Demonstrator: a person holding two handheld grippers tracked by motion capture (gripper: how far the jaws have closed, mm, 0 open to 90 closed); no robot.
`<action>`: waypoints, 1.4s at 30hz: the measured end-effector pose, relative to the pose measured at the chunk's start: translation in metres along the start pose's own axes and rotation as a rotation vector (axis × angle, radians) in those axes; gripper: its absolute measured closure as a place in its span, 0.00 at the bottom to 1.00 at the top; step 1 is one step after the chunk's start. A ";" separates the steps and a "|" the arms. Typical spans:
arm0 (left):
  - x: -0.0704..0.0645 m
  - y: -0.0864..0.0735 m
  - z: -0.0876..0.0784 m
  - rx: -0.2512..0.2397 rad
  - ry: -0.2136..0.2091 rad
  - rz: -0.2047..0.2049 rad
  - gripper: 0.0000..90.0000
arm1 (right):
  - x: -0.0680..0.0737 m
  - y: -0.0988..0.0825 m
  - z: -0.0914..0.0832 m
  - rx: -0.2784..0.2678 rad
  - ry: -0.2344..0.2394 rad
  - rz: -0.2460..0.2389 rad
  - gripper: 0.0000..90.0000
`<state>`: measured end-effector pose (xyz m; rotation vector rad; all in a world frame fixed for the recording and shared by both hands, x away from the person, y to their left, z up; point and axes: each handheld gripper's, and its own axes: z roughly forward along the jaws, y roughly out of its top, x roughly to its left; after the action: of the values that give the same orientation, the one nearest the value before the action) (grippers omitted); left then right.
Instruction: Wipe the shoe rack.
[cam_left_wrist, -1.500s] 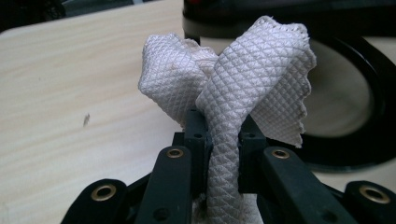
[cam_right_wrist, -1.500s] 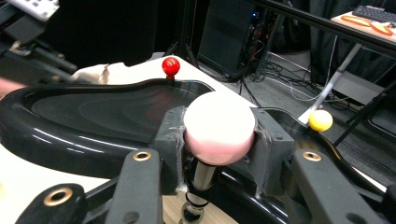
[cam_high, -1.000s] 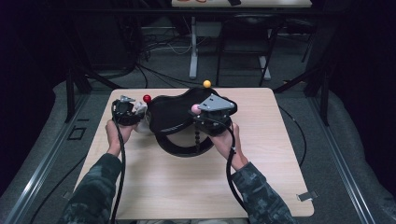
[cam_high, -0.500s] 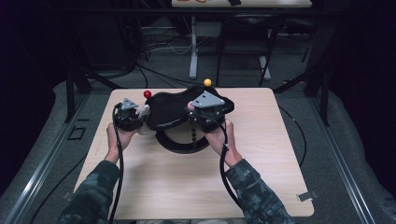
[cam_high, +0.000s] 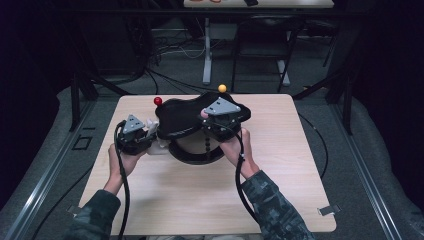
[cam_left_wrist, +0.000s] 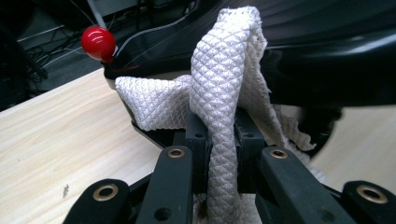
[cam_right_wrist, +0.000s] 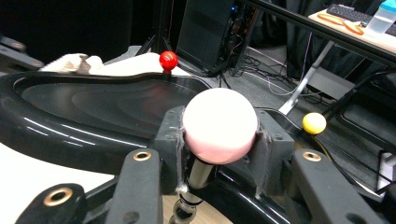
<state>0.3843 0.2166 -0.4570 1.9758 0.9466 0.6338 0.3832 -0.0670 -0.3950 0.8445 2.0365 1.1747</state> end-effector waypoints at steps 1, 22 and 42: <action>-0.002 0.000 -0.004 -0.001 0.002 0.004 0.89 | 0.000 0.000 0.000 0.006 -0.010 -0.001 0.67; -0.054 0.014 -0.054 0.004 -0.014 0.065 0.88 | -0.003 0.000 0.000 -0.006 0.037 0.004 0.67; -0.029 0.010 -0.030 0.054 0.009 0.031 0.88 | -0.004 0.001 -0.001 0.015 0.023 -0.006 0.67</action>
<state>0.3500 0.2039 -0.4353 2.0403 0.9490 0.6416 0.3851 -0.0705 -0.3930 0.8353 2.0676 1.1725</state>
